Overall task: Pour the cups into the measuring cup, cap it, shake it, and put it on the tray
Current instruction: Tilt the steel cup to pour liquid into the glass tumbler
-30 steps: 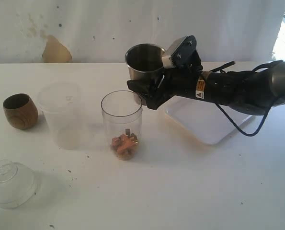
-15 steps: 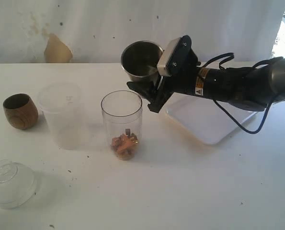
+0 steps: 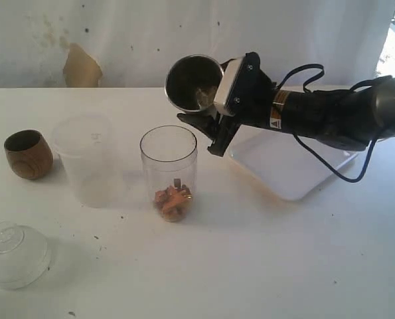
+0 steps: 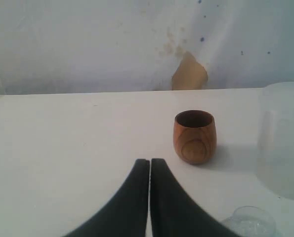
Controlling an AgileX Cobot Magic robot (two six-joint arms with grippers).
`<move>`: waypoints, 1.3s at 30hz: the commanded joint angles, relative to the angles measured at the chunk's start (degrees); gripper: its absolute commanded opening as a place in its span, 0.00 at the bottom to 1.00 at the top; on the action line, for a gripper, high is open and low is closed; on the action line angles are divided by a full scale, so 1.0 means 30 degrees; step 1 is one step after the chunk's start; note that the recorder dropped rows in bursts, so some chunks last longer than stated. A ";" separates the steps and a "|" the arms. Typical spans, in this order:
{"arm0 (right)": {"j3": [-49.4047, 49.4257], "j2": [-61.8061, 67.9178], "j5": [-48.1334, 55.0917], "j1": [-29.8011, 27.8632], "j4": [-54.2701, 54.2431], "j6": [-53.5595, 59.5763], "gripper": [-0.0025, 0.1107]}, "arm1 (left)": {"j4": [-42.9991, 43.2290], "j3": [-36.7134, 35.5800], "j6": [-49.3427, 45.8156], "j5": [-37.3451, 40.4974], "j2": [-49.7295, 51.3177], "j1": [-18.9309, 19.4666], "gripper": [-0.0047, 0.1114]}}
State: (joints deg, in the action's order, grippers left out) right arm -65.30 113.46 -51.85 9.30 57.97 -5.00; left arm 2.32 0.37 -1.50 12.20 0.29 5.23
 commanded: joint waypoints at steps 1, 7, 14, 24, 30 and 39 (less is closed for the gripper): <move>-0.0309 -0.0273 -0.0628 0.0002 -0.0541 0.1195 0.02 | -0.0150 -0.0123 0.0038 -0.0191 -0.0096 0.0019 0.05; -0.0309 -0.0273 -0.0587 0.0002 -0.0577 0.2178 0.02 | -0.0150 -0.0123 0.0038 -0.0191 -0.0096 0.0019 0.05; -0.0309 -0.0273 -0.0587 0.0002 -0.0577 0.2656 0.02 | -0.0150 -0.0123 -0.0001 -0.0191 -0.0096 0.0019 0.05; -0.0890 -0.0273 -0.0527 0.0002 -0.0538 0.2745 0.02 | -0.0150 -0.0123 -0.0001 -0.0191 -0.0096 0.0019 0.05; -0.1092 -0.0308 -0.0131 0.0002 -0.0509 0.3121 0.02 | -0.0150 -0.0123 -0.0001 -0.0191 -0.0096 0.0019 0.05; -0.1174 -0.0308 0.0339 0.0002 -0.0509 0.3687 0.02 | -0.0150 -0.0123 -0.0001 -0.0191 -0.0096 0.0019 0.05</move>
State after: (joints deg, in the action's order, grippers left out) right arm -67.97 113.46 -49.38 9.30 58.10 4.36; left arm 2.32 0.37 -1.50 12.20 0.29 5.23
